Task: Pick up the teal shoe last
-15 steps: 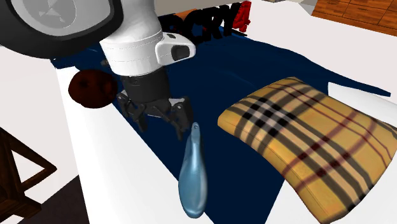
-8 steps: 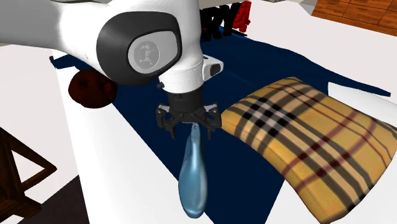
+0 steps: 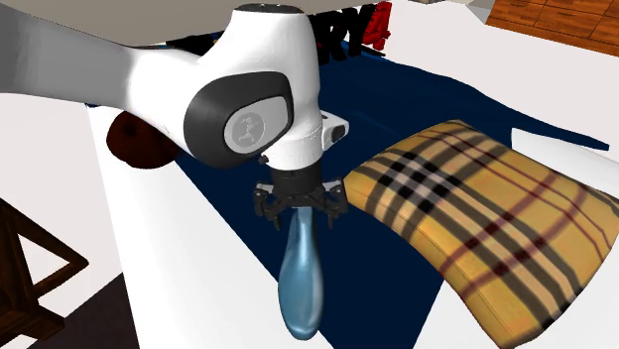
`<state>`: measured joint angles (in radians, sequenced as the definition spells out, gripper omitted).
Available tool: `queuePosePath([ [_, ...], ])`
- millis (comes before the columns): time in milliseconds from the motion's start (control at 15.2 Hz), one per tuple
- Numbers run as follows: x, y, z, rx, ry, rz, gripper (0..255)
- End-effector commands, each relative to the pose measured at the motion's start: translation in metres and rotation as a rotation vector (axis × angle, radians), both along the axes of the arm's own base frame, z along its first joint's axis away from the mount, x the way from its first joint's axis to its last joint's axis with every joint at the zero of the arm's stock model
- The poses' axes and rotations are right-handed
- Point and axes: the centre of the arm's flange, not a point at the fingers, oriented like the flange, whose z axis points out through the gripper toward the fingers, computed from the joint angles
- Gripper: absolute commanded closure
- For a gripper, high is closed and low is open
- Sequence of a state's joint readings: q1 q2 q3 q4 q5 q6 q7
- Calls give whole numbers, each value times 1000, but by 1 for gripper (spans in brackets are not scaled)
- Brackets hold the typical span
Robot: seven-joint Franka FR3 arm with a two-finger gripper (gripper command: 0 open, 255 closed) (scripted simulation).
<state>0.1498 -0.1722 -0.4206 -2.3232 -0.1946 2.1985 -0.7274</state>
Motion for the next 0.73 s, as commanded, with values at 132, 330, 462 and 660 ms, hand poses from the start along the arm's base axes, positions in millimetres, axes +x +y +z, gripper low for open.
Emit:
queuePosePath([
  [132,0,-1,-7,0,-1,0,255],
  [330,0,-1,-7,0,-1,0,255],
  [462,0,-1,-7,0,-1,0,255],
  [660,0,-1,-7,0,-1,1,255],
])
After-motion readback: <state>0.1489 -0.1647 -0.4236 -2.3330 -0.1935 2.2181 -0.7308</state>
